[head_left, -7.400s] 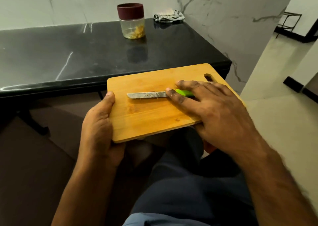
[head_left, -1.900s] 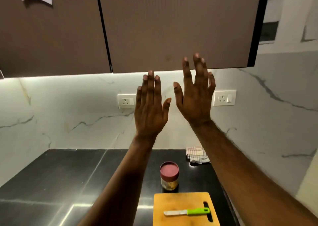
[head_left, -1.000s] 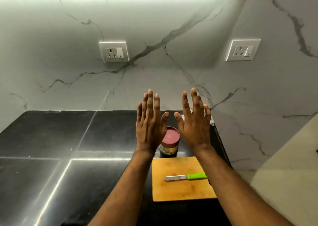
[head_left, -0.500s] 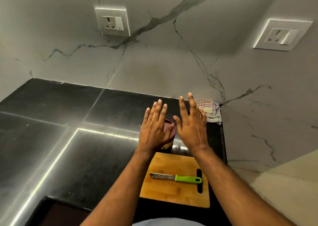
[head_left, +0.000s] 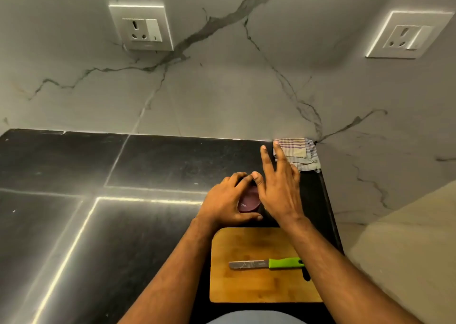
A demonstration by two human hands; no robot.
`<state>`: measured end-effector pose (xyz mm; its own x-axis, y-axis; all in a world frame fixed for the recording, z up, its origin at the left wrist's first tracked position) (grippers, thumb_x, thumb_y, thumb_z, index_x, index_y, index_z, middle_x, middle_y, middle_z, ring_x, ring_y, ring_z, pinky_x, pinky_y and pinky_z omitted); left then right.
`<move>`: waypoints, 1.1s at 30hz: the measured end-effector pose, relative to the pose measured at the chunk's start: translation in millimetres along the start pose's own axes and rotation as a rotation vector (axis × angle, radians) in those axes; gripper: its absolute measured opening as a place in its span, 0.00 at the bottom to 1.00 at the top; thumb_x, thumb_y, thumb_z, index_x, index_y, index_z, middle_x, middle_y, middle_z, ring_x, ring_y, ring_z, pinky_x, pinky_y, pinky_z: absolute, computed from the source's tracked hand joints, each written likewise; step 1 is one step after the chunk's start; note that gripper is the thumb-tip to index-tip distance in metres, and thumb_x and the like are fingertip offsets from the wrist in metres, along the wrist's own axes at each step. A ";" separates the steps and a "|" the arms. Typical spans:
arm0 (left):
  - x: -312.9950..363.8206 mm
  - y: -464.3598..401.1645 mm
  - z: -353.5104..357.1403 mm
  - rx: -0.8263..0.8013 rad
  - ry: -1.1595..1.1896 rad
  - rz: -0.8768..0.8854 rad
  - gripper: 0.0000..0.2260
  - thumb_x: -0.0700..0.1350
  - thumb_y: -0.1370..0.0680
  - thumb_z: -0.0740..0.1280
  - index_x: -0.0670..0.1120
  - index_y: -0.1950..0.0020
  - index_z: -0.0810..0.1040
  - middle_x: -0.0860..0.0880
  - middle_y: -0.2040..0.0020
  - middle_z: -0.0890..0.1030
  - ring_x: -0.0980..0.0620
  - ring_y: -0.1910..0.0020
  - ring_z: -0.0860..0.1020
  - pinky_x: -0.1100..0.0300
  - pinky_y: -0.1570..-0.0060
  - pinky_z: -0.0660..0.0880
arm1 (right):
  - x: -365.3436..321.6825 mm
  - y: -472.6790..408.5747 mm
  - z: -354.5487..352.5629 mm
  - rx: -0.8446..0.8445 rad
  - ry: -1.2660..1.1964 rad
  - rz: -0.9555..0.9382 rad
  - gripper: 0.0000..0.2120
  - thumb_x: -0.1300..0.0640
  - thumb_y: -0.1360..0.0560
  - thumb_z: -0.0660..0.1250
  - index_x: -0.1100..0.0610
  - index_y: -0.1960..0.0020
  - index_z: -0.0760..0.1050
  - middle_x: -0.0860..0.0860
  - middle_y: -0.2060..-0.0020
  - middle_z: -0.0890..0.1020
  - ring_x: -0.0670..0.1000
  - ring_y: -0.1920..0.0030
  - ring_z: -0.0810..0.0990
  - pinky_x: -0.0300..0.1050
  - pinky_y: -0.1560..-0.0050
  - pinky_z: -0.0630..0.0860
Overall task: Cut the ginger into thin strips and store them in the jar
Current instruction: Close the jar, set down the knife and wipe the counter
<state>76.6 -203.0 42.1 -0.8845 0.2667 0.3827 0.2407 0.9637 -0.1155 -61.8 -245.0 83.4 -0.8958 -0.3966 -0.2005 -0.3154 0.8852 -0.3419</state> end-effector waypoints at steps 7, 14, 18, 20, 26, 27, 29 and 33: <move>-40.0 -11.8 -14.9 0.040 0.121 -0.062 0.45 0.67 0.32 0.70 0.51 0.21 0.58 0.50 0.29 0.63 0.49 0.33 0.69 0.54 0.46 0.79 | -17.1 7.5 27.4 -0.197 -0.187 0.255 0.19 0.39 0.20 0.51 0.47 0.35 0.67 0.48 0.42 0.73 0.51 0.49 0.79 0.51 0.55 0.78; -109.5 11.5 -54.0 0.163 0.240 -0.204 0.47 0.56 0.31 0.77 0.47 0.19 0.57 0.49 0.28 0.62 0.49 0.31 0.67 0.53 0.39 0.76 | -97.5 -25.9 69.2 -0.257 -0.532 0.210 0.16 0.46 0.19 0.55 0.48 0.34 0.69 0.48 0.43 0.77 0.48 0.46 0.77 0.46 0.47 0.78; -151.7 35.1 -71.3 0.222 0.351 -0.295 0.53 0.56 0.35 0.81 0.44 0.19 0.55 0.46 0.30 0.64 0.55 0.35 0.68 0.64 0.37 0.69 | -138.9 -36.9 91.4 -0.313 -0.665 0.301 0.17 0.48 0.18 0.55 0.50 0.31 0.69 0.47 0.42 0.79 0.48 0.43 0.77 0.41 0.45 0.76; -167.3 44.7 -71.7 0.231 0.410 -0.337 0.57 0.58 0.38 0.82 0.43 0.19 0.54 0.46 0.30 0.66 0.56 0.34 0.68 0.68 0.37 0.65 | -150.1 -41.0 98.3 -0.304 -0.654 0.326 0.18 0.49 0.18 0.55 0.49 0.30 0.69 0.48 0.41 0.79 0.49 0.42 0.78 0.41 0.45 0.76; -183.1 59.8 -52.4 0.262 0.545 -0.402 0.51 0.50 0.33 0.82 0.41 0.20 0.55 0.46 0.27 0.66 0.59 0.32 0.65 0.79 0.37 0.60 | -172.1 -54.2 94.7 -0.230 -0.461 0.068 0.24 0.50 0.18 0.54 0.43 0.24 0.56 0.48 0.31 0.68 0.50 0.35 0.72 0.50 0.41 0.76; -183.0 60.0 -51.5 0.273 0.570 -0.406 0.49 0.48 0.31 0.80 0.42 0.19 0.54 0.46 0.26 0.65 0.57 0.30 0.66 0.76 0.35 0.62 | -175.5 -55.7 94.6 -0.252 -0.433 -0.013 0.24 0.47 0.19 0.55 0.43 0.24 0.56 0.46 0.28 0.63 0.50 0.31 0.67 0.52 0.38 0.74; -185.1 58.5 -48.8 0.283 0.624 -0.421 0.47 0.49 0.28 0.77 0.45 0.19 0.51 0.46 0.23 0.64 0.52 0.27 0.67 0.63 0.30 0.67 | -180.3 -55.2 98.6 -0.360 -0.315 -0.148 0.28 0.38 0.21 0.54 0.43 0.23 0.54 0.44 0.23 0.52 0.51 0.27 0.59 0.53 0.35 0.70; -186.7 57.6 -44.6 0.299 0.659 -0.454 0.46 0.55 0.30 0.72 0.49 0.19 0.50 0.47 0.23 0.66 0.51 0.27 0.69 0.54 0.30 0.70 | -181.5 -49.2 103.6 -0.355 -0.083 -0.188 0.37 0.35 0.25 0.58 0.48 0.22 0.48 0.47 0.23 0.48 0.54 0.30 0.62 0.54 0.35 0.69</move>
<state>273.5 -196.9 4.9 -0.4340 -0.1040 0.8949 -0.2785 0.9602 -0.0234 148.7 -241.8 41.5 -0.7883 -0.5653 -0.2431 -0.5730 0.8183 -0.0450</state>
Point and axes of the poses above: each hand's wrist, its own y-axis away from the middle knuckle, its own z-axis out of the palm, x = y × z, the point moved 5 cm from there along -y, towards the middle knuckle
